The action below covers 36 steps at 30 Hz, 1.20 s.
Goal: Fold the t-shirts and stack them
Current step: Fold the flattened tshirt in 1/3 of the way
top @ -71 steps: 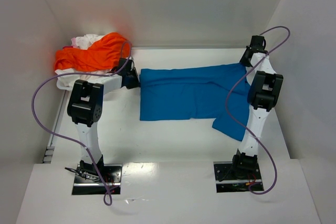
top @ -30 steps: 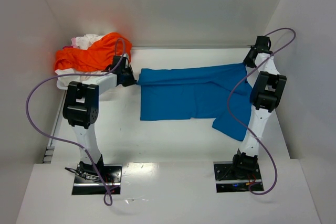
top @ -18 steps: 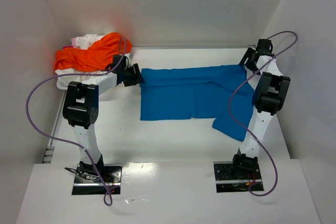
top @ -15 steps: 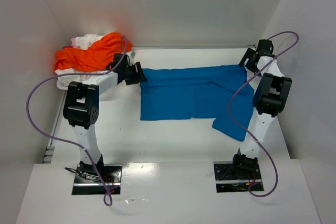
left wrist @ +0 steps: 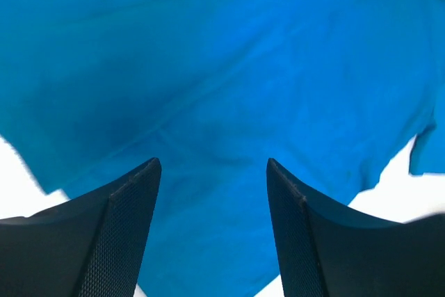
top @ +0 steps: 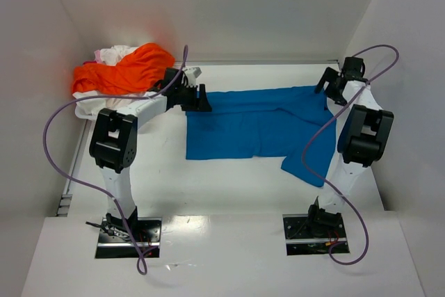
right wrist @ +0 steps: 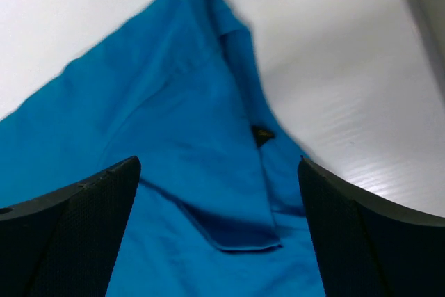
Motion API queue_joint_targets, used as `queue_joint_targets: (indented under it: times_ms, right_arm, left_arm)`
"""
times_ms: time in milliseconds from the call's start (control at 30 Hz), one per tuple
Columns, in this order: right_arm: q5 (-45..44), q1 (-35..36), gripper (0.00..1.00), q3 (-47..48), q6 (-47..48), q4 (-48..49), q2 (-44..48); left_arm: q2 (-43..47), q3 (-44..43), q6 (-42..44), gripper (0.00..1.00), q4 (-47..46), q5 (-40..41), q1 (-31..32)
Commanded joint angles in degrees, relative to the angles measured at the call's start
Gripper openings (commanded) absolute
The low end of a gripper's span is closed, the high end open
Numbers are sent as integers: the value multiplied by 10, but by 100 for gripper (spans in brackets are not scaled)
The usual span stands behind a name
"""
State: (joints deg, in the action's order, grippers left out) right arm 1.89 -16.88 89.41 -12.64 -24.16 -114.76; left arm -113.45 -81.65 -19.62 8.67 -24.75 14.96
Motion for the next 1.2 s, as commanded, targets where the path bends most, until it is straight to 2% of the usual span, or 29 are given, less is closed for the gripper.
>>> queue_joint_targets:
  times_ms: [0, 100, 133, 267, 300, 433, 567, 667, 733, 900, 967, 1167]
  right_arm:
    - [72, 6, 96, -6, 10, 44, 50]
    - [101, 41, 91, 22, 30, 32, 50]
    - [101, 74, 89, 29, 41, 32, 50]
    - [39, 175, 89, 52, 95, 18, 50]
    - [-10, 192, 89, 57, 95, 11, 50]
    - [-37, 217, 89, 89, 84, 6, 50]
    - [-13, 222, 86, 89, 32, 64, 50]
    - [4, 222, 80, 136, 18, 58, 13]
    - [4, 222, 71, 174, 17, 51, -28]
    - [18, 222, 61, 286, 38, -11, -128]
    - [18, 222, 56, 299, 43, -26, -157]
    - [56, 238, 55, 288, 38, -26, -163]
  left_arm:
    - [13, -28, 47, 71, 6, -21, 13]
    - [-1, -35, 60, 71, 13, 7, 30]
    - [-8, -41, 60, 71, 13, 35, 31]
    - [-8, -47, 66, 71, 13, 114, 43]
    - [-8, -47, 66, 71, 6, 131, 43]
    - [-3, -52, 72, 72, 0, 192, 43]
    - [-3, -52, 66, 74, -12, 227, 43]
    - [2, -52, 60, 74, -35, 227, 38]
    - [9, -38, 65, 74, -51, 207, 38]
    - [3, -21, 83, 74, -91, 160, 38]
    - [-2, -21, 83, 74, -91, 154, 38]
    - [-25, -21, 70, 74, -86, 154, 38]
